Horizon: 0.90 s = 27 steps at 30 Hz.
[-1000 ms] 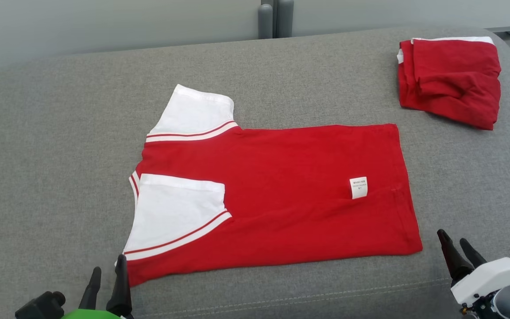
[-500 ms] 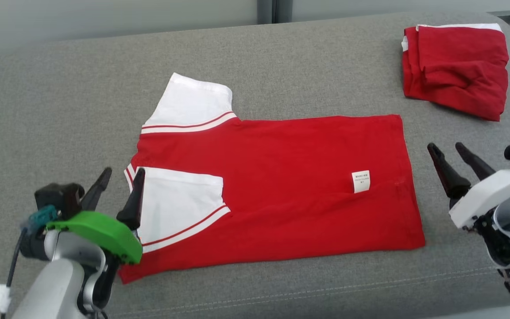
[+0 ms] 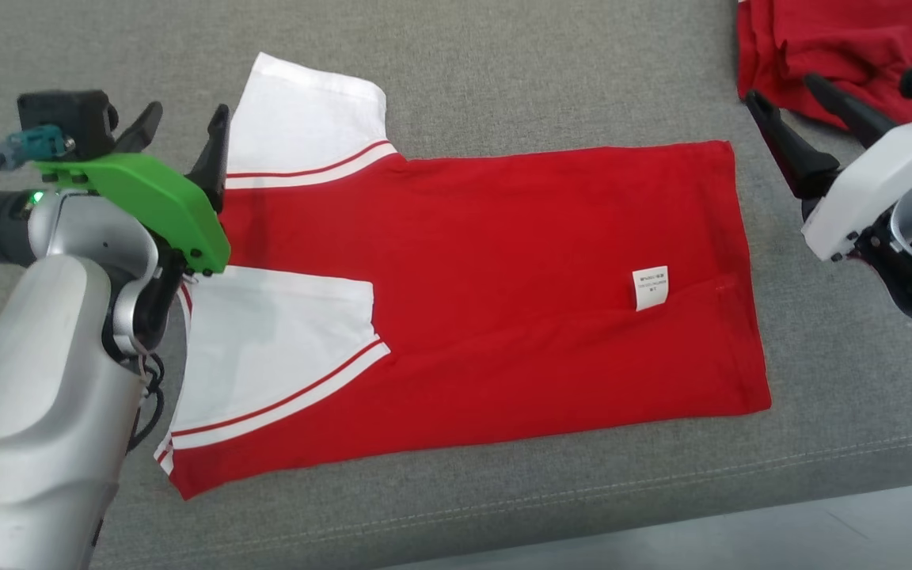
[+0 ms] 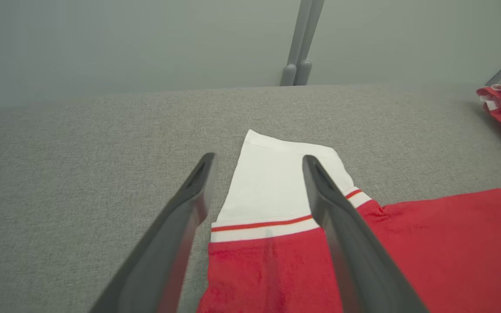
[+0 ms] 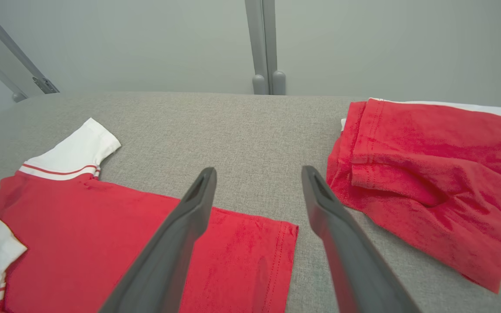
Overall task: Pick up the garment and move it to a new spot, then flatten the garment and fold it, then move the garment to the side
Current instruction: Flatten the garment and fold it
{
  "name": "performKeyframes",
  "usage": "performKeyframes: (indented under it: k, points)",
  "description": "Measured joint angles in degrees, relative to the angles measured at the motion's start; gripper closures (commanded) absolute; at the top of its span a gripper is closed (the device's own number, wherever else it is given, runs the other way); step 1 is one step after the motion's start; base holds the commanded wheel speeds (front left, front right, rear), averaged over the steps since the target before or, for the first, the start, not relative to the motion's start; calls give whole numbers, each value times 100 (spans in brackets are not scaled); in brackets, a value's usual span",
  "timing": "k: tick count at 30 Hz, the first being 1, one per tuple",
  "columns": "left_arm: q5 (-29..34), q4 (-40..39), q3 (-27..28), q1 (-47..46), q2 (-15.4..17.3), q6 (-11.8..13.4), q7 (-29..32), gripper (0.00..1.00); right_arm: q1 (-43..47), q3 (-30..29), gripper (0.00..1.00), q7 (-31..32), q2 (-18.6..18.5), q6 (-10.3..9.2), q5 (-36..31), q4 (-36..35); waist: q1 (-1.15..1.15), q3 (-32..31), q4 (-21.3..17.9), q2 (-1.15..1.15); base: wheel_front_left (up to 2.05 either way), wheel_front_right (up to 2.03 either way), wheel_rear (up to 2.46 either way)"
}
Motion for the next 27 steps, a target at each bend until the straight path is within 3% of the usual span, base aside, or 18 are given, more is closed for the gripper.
performKeyframes:
  k: [15, 27]
  points:
    - [339, 957, 4, -1688, 188, 74, 716, 0, -1301, 321, 0, 548, 218, 229, -73, -218, 0, 1171, -389, 0, 0, 0, 0]
    - [481, 1591, -86, -2215, 181, -62, 670, 0, -1494, 334, 0, 520, 319, 271, -88, 48, 0, 1722, -713, 0, 0, 0, 0]
